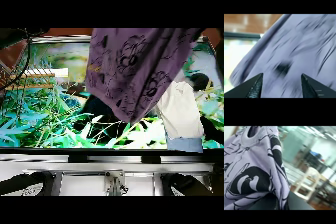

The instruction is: Fold the shirts.

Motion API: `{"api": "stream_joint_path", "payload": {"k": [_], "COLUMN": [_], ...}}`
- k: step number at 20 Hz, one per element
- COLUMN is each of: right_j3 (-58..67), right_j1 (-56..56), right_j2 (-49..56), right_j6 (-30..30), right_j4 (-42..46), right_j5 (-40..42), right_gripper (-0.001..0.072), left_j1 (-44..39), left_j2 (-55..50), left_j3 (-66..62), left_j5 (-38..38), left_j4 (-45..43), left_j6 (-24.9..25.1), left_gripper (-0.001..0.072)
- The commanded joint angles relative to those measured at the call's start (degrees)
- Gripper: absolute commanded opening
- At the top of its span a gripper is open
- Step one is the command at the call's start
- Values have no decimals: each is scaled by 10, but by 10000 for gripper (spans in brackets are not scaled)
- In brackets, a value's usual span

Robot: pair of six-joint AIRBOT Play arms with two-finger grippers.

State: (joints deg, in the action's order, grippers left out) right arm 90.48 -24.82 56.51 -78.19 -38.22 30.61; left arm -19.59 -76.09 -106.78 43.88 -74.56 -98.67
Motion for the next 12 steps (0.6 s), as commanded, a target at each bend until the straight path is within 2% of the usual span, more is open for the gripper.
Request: {"api": "stream_joint_path", "payload": {"k": [1,4,7,12], "right_j3": [0,0,0,0], "right_j1": [109,200,277,388], "right_j2": [-1,-1,-1,-1], "right_j6": [93,144,155,215], "right_j4": [53,53,51,56], "right_j5": [-27,-51,-45,-30], "right_gripper": [66,66,66,66], "left_j1": [0,0,0,0], "left_j2": [0,0,0,-1], "left_j3": [0,0,0,0], "left_j5": [43,44,44,44], "left_j4": [0,0,0,0], "left_j6": [7,7,7,7], "left_gripper": [541,540,540,540]}}
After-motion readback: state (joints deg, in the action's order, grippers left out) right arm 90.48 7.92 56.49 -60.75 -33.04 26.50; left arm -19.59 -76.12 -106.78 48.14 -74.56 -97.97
